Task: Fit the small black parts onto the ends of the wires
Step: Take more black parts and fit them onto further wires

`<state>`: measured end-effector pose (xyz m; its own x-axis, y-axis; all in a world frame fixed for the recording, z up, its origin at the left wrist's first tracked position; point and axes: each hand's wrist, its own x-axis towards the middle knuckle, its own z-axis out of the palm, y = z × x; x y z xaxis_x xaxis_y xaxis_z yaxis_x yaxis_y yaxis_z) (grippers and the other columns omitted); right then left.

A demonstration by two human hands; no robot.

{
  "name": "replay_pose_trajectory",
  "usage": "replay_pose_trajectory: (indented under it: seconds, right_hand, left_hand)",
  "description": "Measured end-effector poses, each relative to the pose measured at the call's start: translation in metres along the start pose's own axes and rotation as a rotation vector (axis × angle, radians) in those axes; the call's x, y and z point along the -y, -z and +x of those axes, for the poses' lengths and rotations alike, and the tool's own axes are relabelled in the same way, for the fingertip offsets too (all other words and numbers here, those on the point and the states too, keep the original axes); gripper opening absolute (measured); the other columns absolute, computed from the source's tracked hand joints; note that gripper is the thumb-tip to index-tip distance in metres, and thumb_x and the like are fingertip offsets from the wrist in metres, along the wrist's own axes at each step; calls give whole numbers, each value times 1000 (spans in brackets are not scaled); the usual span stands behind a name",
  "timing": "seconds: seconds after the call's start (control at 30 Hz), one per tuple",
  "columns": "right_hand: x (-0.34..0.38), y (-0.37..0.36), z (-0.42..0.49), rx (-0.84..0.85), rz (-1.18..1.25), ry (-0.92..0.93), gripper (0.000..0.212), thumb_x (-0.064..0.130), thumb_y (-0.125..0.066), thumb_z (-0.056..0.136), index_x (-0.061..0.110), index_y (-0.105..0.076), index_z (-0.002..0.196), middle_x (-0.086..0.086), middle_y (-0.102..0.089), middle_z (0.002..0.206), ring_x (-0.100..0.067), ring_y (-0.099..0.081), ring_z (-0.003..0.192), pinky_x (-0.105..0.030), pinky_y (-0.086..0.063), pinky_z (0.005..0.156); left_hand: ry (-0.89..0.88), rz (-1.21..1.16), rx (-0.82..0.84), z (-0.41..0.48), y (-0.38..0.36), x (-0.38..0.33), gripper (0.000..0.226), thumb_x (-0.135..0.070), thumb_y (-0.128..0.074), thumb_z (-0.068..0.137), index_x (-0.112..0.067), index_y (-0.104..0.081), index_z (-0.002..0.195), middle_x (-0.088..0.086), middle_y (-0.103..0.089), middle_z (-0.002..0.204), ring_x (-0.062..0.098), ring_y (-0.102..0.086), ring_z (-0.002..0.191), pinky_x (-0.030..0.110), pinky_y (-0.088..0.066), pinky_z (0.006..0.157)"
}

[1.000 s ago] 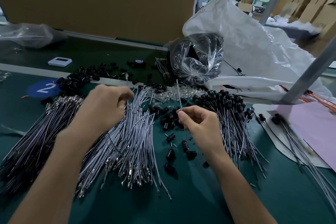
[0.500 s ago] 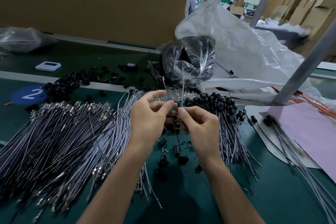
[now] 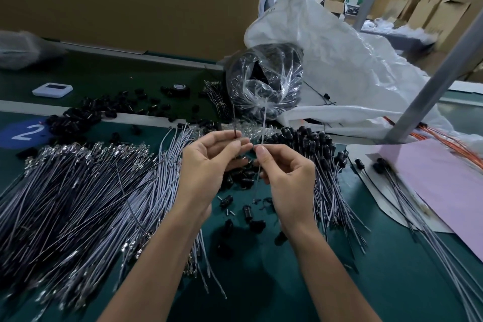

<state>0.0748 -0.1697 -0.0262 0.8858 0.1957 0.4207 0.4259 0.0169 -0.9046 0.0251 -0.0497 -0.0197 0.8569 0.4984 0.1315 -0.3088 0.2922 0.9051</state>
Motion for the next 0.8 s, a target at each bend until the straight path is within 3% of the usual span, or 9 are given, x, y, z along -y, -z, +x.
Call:
replay_pose_trajectory:
  seconds: [0.13,0.2,0.3,0.47,0.8]
  right_hand:
    - [0,-1,0,-26,43,9,7,12,-70,89,14,-77,88,3,-74,75,-7,-66,68,-20,-51,62]
    - [-1,-1,0,-29,45,-3,7,13,-71,88,15,-78,90,2,-75,78,-13,-69,72,-24,-54,65]
    - [-2,-2,0,-15,53,-20,7,12,-72,87,14,-78,90,1,-76,82,-16,-71,78,-25,-56,71]
    - [-6,-3,1,-32,14,-45,6,12,-75,85,15,-79,86,-2,-74,83,-17,-70,78,-30,-56,71]
    - [-7,-5,0,-32,149,-170,10,12,-75,84,20,-80,80,-6,-75,83,-23,-72,79,-28,-57,67]
  left_hand:
    - [-13,156,-41,1,1,6,3,-14,-75,83,-14,-76,86,6,-74,71,14,-67,56,18,-51,52]
    - [-28,232,-52,1,2,10,1,-19,-78,81,-20,-78,80,1,-71,65,8,-58,51,17,-46,49]
    - [2,285,26,0,2,13,4,-20,-79,79,-24,-79,78,-1,-74,70,5,-65,62,17,-50,54]
    - [53,246,126,0,2,14,7,-11,-75,82,-14,-79,86,9,-77,78,21,-74,75,29,-61,69]
    - [91,208,134,-3,-4,19,12,-4,-74,83,-4,-77,95,9,-77,80,19,-75,75,23,-59,64]
